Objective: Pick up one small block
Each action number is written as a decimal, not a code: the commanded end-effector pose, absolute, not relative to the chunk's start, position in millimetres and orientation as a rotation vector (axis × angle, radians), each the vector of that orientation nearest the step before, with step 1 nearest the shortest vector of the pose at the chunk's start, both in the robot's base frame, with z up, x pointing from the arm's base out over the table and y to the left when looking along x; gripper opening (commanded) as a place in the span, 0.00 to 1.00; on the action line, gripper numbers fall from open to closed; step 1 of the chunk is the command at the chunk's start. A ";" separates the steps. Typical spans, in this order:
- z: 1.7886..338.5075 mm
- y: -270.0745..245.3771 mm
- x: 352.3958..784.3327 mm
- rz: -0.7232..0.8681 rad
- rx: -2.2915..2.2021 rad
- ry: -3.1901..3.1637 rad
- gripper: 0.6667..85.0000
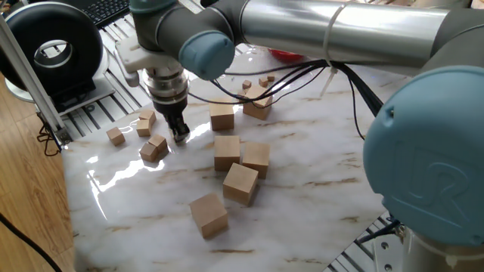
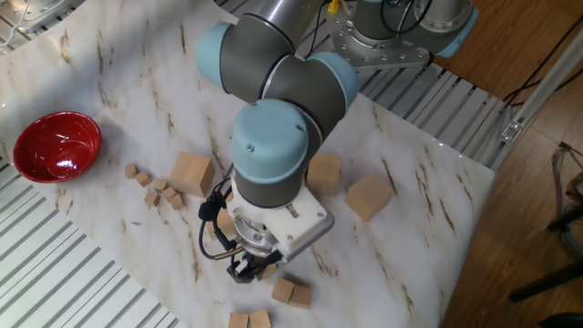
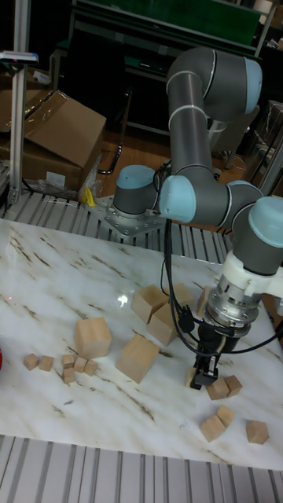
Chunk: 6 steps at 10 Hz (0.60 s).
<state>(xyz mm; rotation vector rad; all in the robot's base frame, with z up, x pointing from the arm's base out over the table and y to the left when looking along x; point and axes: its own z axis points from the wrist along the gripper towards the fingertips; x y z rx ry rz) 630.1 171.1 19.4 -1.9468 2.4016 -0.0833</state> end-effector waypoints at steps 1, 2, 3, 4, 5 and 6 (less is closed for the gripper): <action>40.1 163.0 635.0 -0.109 -1.932 2.425 0.14; 54.7 155.5 632.6 -0.114 -1.953 2.439 0.14; 73.9 150.4 629.1 -0.106 -1.961 2.457 0.14; 93.4 148.0 623.5 -0.076 -1.957 2.477 0.15; 111.1 142.1 619.4 -0.056 -1.961 2.491 0.15; 126.7 133.9 619.5 -0.053 -1.970 2.487 0.15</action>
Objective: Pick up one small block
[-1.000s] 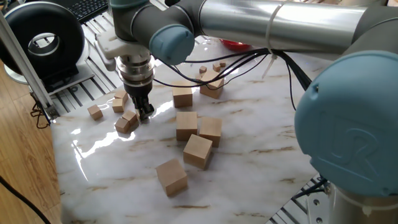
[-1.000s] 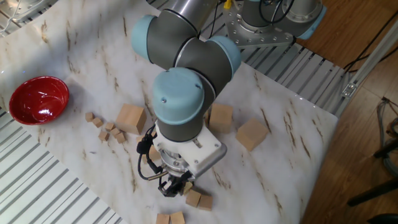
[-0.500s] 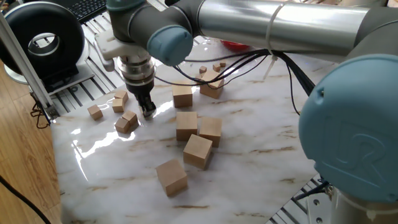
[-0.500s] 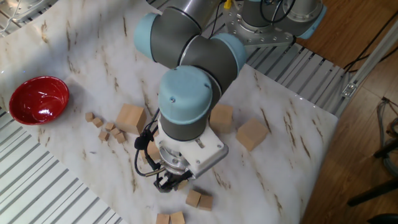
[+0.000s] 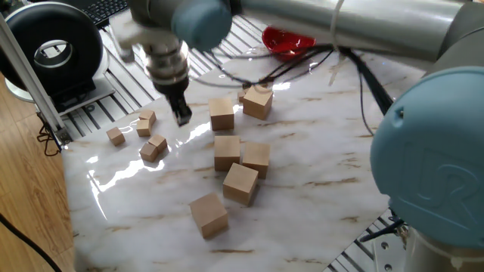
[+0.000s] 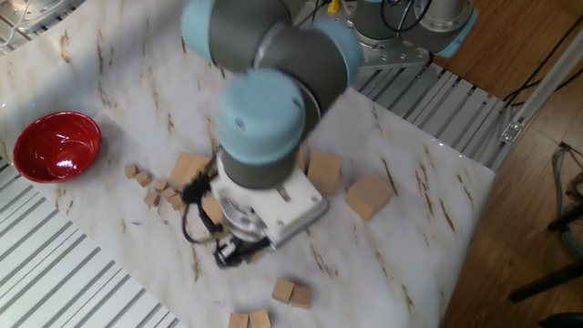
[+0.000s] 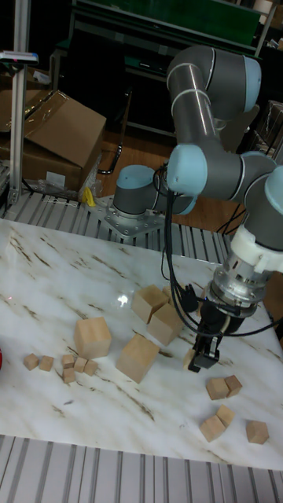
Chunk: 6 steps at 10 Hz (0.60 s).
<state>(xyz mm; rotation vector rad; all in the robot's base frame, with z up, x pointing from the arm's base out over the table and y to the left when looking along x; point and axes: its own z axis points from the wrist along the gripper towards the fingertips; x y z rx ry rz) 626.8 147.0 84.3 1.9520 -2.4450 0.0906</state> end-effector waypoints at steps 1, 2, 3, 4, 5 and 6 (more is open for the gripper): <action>135.4 129.4 618.7 0.042 1.932 -2.436 0.15; 140.0 124.8 618.4 0.036 1.936 -2.426 0.15; 143.8 120.7 617.2 0.024 1.935 -2.418 0.15; 150.3 114.2 616.6 0.020 1.932 -2.413 0.15; 155.2 108.5 616.8 0.021 1.939 -2.403 0.15; 158.1 107.2 615.4 0.015 1.946 -2.397 0.15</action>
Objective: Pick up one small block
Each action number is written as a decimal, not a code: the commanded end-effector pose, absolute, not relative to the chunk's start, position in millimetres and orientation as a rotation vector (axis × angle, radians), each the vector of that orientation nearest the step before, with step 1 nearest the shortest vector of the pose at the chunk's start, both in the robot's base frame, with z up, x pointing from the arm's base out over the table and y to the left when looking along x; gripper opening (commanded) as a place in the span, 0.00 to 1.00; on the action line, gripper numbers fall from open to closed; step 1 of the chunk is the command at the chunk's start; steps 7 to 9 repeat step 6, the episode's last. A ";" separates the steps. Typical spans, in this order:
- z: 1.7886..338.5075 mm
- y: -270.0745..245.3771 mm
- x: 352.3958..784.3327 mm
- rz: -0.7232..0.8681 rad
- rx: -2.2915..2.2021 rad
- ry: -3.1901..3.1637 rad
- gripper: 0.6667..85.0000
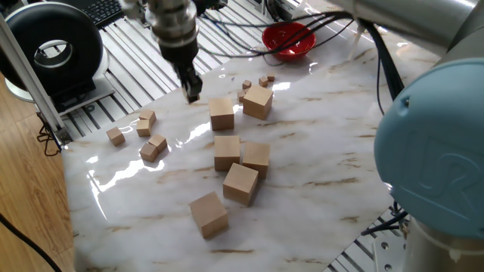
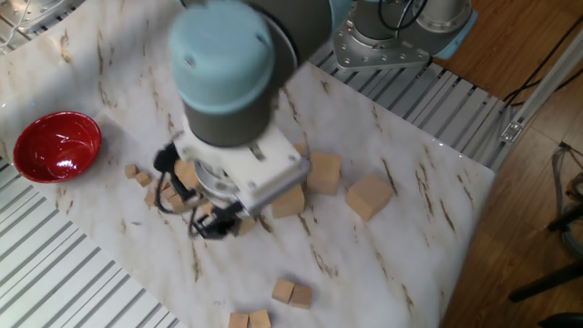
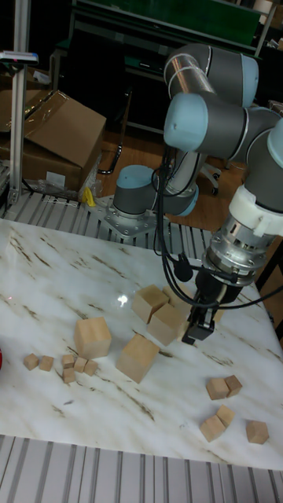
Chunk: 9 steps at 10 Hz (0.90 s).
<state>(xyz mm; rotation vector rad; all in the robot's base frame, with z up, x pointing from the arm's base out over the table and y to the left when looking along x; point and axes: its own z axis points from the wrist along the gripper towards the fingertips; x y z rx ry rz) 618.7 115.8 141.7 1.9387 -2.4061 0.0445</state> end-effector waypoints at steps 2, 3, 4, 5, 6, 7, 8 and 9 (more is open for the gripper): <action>160.6 105.0 613.9 0.025 1.941 -2.396 0.15; 160.8 104.9 613.7 0.025 1.940 -2.397 0.15; 161.2 105.7 613.4 0.022 1.937 -2.402 0.15; 161.3 106.0 612.9 0.019 1.935 -2.403 0.15; 161.2 104.7 613.0 0.024 1.931 -2.402 0.15; 161.2 104.7 613.0 0.024 1.931 -2.402 0.15; 161.2 104.7 613.0 0.024 1.931 -2.402 0.15; 161.2 104.7 613.0 0.024 1.931 -2.402 0.15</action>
